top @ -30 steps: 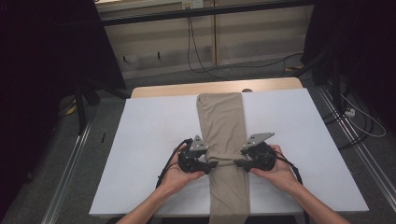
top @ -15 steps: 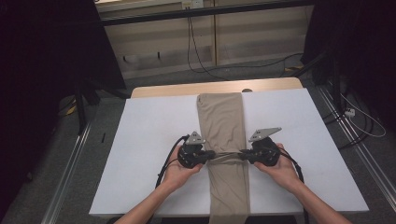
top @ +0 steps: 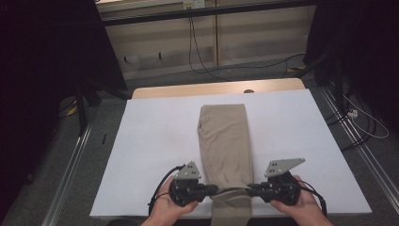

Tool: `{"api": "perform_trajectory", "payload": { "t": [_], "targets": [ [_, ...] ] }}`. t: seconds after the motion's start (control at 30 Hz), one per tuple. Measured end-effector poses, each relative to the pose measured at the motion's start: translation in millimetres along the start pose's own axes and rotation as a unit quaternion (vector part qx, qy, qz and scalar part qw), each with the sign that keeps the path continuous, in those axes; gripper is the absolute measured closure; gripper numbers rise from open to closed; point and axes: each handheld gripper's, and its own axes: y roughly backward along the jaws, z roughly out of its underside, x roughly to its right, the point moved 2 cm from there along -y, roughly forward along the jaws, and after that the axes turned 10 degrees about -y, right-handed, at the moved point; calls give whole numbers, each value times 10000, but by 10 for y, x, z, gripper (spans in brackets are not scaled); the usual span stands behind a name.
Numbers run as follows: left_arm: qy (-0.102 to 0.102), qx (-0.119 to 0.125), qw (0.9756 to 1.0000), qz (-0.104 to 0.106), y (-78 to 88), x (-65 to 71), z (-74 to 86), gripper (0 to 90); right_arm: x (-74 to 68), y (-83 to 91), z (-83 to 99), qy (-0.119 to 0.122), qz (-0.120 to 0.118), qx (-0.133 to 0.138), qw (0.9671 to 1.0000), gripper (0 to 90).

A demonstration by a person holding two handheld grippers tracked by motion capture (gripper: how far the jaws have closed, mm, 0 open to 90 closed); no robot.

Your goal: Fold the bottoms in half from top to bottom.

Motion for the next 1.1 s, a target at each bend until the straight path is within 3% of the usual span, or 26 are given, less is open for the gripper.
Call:
{"api": "perform_trajectory", "payload": {
  "t": [0.1,0.23,0.3,0.33,0.37,0.4,0.43,0.5,0.57,0.6,0.67,0.77,0.87,0.93,0.97,1.03,1.1],
  "targets": [
    [11,15,9999,144,93,209,63,878,-188,69,137,12,-227,-106,9997,834],
    [-47,-69,9992,390,137,424,136,875,-383,119,262,51,-317,-259,9991,819],
    [-86,-10,9993,365,129,411,154,838,-411,120,287,119,-250,-246,9993,687],
    [-27,44,9996,292,124,364,148,759,-391,114,279,90,-155,-205,9996,540],
    [-52,-19,10000,53,121,296,132,609,-355,109,261,48,-90,-152,9998,471],
    [-95,15,9999,-105,117,220,112,529,-310,108,234,6,-45,-72,10000,449],
    [-143,36,9997,-219,122,130,91,532,-261,106,198,-23,-1,17,10000,408],
    [-44,26,9985,-546,130,-93,56,472,-147,88,109,-15,230,149,9996,366],
    [85,92,9954,-950,112,-341,26,346,-2,52,9,-45,327,221,9992,353],
    [121,105,9947,-1020,97,-472,6,343,75,28,-44,0,404,269,9988,342],
    [134,262,9906,-1337,56,-707,-43,288,241,-36,-161,-29,501,347,9981,310],
    [274,378,9865,-1570,-18,-1004,-125,240,481,-124,-353,-17,724,465,9963,312],
    [306,374,9867,-1553,-104,-1177,-196,231,713,-219,-527,-101,727,484,9961,271],
    [321,192,9874,-1536,-172,-1293,-242,175,879,-300,-616,-161,794,456,9957,290],
    [311,166,9870,-1570,-198,-1363,-261,171,968,-342,-646,-263,870,467,9948,294],
    [294,225,9836,-1765,-235,-1516,-301,182,1137,-412,-706,-406,988,494,9931,324],
    [313,142,9829,-1811,-281,-1689,-344,175,1284,-448,-791,-475,1094,599,9911,334]
  ]
}}
